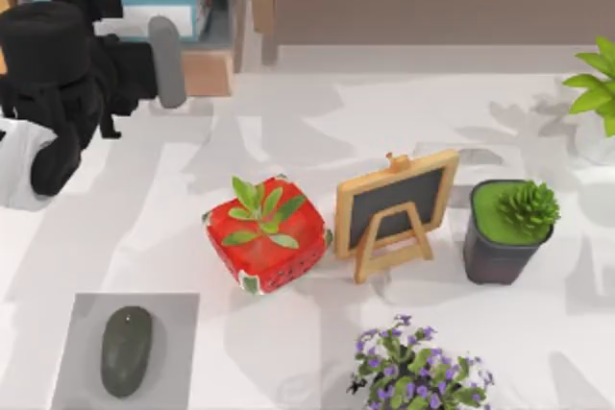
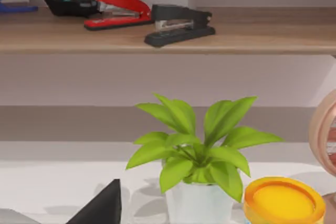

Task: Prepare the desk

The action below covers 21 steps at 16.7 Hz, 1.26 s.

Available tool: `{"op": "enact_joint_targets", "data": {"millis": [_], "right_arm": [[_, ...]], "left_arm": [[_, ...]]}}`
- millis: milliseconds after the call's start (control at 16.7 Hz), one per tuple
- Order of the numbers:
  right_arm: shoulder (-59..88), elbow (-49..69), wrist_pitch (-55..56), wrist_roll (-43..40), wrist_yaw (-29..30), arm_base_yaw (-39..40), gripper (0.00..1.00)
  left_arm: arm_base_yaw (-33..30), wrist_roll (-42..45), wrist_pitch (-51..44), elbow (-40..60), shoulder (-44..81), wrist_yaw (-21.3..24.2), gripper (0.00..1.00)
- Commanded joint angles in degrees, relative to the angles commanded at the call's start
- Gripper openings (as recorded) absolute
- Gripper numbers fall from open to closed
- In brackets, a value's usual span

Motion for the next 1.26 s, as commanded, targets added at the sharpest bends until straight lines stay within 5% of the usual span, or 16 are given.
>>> {"op": "enact_joint_targets", "data": {"millis": [180,720,1260], "right_arm": [[0.0,0.0,0.0,0.0,0.0,0.0,1.00],[0.0,0.0,0.0,0.0,0.0,0.0,1.00],[0.0,0.0,0.0,0.0,0.0,0.0,1.00]], "left_arm": [[0.0,0.0,0.0,0.0,0.0,0.0,1.00],[-0.2,0.0,0.1,-0.2,-0.2,0.0,1.00],[-1.8,-0.5,2.9,-11.8,-8.8,-1.8,1.00]]}}
